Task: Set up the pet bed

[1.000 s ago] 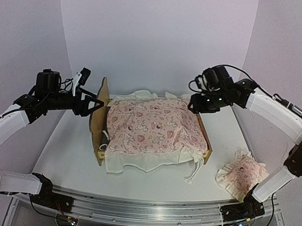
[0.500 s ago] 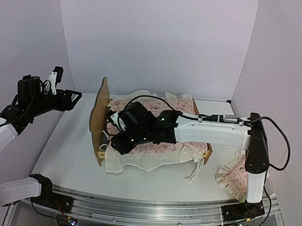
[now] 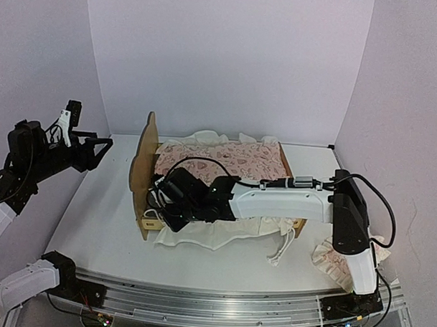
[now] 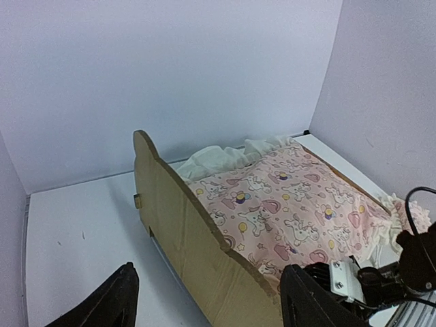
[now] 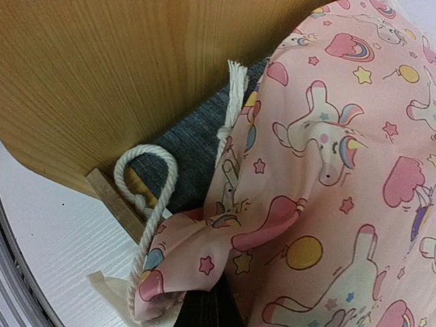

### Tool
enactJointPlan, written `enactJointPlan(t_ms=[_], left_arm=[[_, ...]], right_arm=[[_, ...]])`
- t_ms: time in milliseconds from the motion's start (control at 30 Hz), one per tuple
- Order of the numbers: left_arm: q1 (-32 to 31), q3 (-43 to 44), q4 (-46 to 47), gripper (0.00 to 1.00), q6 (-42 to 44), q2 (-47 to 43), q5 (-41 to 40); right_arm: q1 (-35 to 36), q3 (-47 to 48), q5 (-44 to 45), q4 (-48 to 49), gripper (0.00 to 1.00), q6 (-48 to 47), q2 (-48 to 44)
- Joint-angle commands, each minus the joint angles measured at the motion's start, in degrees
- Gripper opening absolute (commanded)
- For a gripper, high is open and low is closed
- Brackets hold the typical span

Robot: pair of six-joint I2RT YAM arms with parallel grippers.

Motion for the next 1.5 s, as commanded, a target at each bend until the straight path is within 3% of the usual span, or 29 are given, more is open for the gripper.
enactJointPlan(t_ms=[0, 167, 400, 633, 767, 967, 1200, 1467], left_arm=[[0.1, -0.9, 0.6, 0.71, 2.5, -1.0, 11.7], [0.1, -0.5, -0.4, 0.62, 9.0, -0.8, 26.8], [-4.0, 3.7, -10.2, 0.55, 20.5, 5.6, 28.5], [-31.3, 8.5, -15.3, 0.52, 24.0, 16.5, 7.2], [-37.5, 10.9, -14.7, 0.50, 22.7, 22.4, 1.8], [-38.6, 9.7, -7.9, 0.50, 19.2, 27.1, -3.9], [-38.6, 9.8, -10.1, 0.47, 13.4, 32.0, -13.4], [-38.6, 16.2, -16.2, 0.41, 24.2, 40.6, -18.5]], right_arm=[[-1.8, -1.5, -2.2, 1.3, 0.00, 0.4, -8.0], [-6.7, -5.8, -15.9, 3.8, 0.00, 1.7, -14.5], [-11.8, -10.8, -22.3, 5.4, 0.00, 1.9, -19.0], [-14.9, -14.2, -24.7, 6.9, 0.00, 2.4, -21.3], [-17.2, -15.5, -26.8, 7.6, 0.00, 3.0, -22.0], [-18.9, -15.9, -28.5, 8.0, 0.00, 2.0, -21.9], [-19.0, -19.1, -29.2, 8.0, 0.00, 0.8, -22.5], [-19.4, -23.8, -29.2, 8.0, 0.00, -1.5, -24.8]])
